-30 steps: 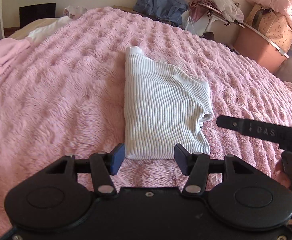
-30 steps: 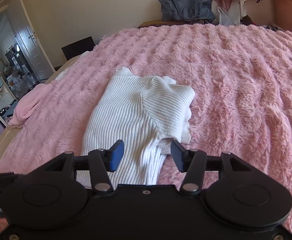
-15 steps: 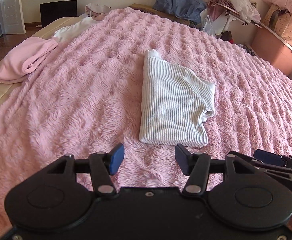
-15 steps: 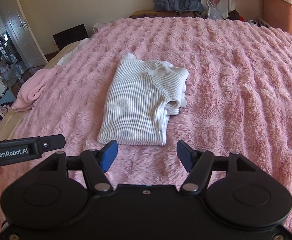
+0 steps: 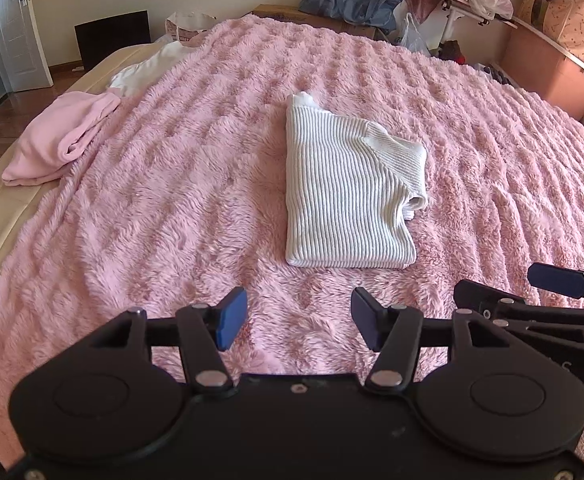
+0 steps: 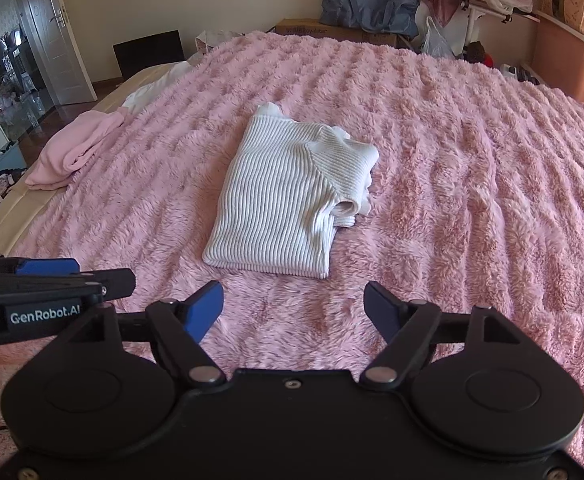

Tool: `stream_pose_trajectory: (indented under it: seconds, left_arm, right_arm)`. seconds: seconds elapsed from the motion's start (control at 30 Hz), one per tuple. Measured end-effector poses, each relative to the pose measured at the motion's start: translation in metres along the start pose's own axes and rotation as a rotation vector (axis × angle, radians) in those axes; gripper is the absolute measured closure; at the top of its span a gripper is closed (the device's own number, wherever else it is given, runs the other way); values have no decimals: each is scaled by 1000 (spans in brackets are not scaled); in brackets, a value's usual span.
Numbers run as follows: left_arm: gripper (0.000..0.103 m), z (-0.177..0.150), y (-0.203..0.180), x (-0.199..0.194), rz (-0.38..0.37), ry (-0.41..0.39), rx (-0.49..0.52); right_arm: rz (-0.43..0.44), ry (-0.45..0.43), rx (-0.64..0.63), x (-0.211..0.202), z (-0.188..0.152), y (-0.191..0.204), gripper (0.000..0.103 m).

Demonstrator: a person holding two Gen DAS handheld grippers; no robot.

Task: Fold small clothes

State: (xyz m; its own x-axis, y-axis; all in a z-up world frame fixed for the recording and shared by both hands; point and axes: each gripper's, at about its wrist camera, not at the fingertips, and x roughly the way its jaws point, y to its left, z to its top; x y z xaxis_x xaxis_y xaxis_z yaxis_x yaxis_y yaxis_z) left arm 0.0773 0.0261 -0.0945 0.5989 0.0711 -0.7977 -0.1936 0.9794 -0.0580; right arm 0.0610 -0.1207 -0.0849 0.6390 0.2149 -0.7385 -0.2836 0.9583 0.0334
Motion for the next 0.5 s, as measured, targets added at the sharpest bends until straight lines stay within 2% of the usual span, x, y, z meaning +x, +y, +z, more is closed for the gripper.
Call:
stream_pose_trajectory:
  seconds: [0.5]
  left_arm:
    - [42,4,-3,7,5,10,29]
  right_arm:
    - [0,4,7,-1,-1,0,24]
